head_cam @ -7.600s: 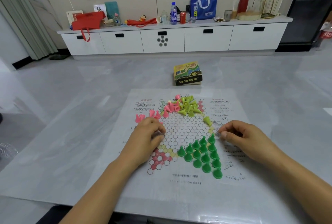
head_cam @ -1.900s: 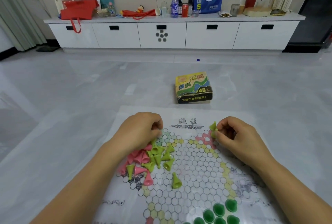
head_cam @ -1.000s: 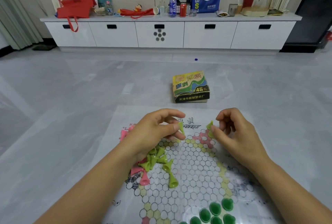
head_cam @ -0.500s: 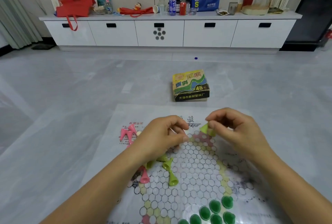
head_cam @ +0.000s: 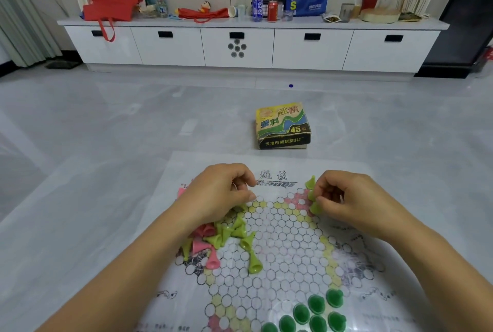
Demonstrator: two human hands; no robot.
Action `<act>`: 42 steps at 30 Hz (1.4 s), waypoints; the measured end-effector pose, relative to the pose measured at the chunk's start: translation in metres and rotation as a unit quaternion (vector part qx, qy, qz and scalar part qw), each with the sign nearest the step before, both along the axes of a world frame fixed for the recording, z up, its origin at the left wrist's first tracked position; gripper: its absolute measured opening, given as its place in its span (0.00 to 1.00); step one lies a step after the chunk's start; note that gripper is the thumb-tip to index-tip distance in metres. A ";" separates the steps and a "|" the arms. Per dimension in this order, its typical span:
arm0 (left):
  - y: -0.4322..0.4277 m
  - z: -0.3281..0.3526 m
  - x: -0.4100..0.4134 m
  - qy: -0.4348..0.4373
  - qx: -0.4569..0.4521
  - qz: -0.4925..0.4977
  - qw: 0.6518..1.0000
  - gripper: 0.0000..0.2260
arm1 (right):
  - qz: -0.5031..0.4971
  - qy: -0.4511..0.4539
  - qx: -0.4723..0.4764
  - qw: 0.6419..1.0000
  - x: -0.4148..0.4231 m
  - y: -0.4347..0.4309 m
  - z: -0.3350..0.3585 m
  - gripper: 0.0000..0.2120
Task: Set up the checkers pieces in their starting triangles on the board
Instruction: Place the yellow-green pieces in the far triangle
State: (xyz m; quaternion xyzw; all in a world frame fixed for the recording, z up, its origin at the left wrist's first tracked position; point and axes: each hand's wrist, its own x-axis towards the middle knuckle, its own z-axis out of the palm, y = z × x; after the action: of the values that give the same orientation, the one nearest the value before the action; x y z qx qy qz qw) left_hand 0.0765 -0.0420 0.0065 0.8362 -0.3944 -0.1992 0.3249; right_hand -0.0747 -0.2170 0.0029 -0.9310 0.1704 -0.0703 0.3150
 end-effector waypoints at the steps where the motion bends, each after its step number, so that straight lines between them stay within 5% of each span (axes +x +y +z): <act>1: 0.001 0.001 0.001 -0.001 0.004 0.000 1.000 0.05 | -0.001 0.000 -0.004 1.000 0.000 0.000 0.000 0.07; 12: 0.007 0.003 0.012 -0.079 0.114 -0.040 0.990 0.10 | 0.017 0.012 -0.052 0.998 0.000 0.003 0.001 0.04; 20: 0.002 -0.002 0.008 -0.107 0.100 -0.037 0.988 0.06 | 0.018 0.035 -0.020 0.999 -0.001 0.000 0.001 0.05; 25: 0.000 0.005 0.000 0.006 -0.005 -0.018 1.000 0.04 | -0.006 -0.042 -0.021 0.999 0.000 0.004 0.007 0.03; 31: -0.007 0.006 -0.025 0.196 -0.104 -0.022 0.975 0.08 | 0.104 -0.103 -0.032 0.989 0.003 0.026 0.008 0.07; 38: -0.009 0.007 -0.035 0.287 -0.090 -0.077 0.950 0.07 | 0.130 -0.133 -0.159 0.970 0.004 0.028 0.005 0.13; 42: -0.005 0.013 -0.032 0.239 -0.063 -0.081 0.966 0.11 | 0.059 -0.133 -0.091 0.985 -0.001 0.005 0.019 0.04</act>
State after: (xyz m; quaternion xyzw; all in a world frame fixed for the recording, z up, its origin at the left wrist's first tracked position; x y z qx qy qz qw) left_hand 0.0448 -0.0467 0.0198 0.7072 -0.3832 -0.3936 0.4450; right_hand -0.0761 -0.2117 0.0221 -0.9466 0.0642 -0.1902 0.2521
